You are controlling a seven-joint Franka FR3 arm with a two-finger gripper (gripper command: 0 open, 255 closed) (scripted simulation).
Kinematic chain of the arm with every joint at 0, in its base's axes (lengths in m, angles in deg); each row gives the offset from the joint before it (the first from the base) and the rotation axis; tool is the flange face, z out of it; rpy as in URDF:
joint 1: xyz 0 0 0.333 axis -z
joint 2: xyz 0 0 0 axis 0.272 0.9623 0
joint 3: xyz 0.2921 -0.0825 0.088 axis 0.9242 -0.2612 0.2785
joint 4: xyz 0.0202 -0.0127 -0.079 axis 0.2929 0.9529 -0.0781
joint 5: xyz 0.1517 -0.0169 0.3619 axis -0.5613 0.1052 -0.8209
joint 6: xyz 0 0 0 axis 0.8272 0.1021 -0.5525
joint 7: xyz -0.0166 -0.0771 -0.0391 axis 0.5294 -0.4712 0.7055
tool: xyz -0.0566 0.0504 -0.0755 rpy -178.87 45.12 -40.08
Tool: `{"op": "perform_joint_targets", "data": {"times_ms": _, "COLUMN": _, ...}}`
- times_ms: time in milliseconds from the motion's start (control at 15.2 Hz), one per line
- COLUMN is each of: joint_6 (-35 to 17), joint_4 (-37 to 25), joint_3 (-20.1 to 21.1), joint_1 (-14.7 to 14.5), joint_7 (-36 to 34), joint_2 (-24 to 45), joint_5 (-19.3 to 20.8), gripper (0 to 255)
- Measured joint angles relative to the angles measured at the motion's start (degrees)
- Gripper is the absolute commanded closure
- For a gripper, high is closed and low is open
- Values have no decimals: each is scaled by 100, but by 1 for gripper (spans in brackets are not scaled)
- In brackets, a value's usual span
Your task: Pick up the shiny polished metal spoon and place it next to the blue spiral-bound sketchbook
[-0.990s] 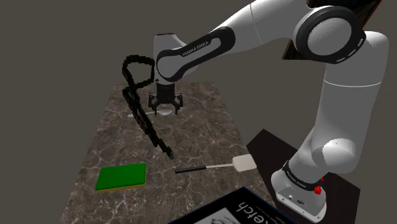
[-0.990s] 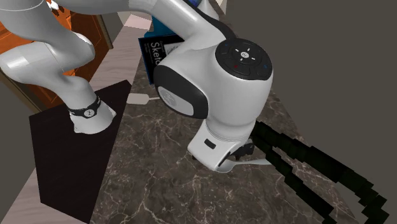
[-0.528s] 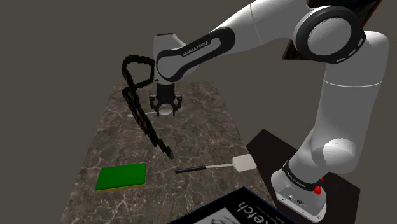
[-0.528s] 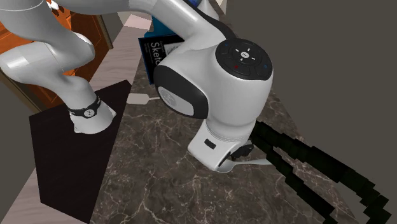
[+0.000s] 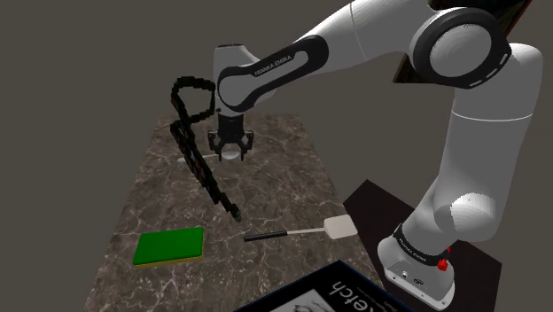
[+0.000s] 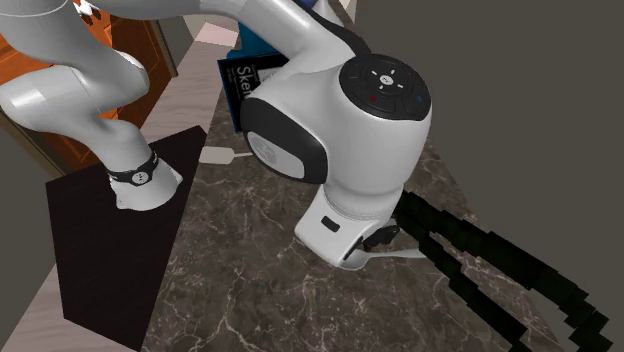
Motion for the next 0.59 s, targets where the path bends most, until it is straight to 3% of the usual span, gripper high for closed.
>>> {"op": "perform_joint_targets", "data": {"times_ms": 594, "joint_6": 596, "joint_4": -307, "joint_3": 25, "joint_1": 28, "joint_7": -28, "joint_2": -297, "joint_5": -54, "gripper": 255}}
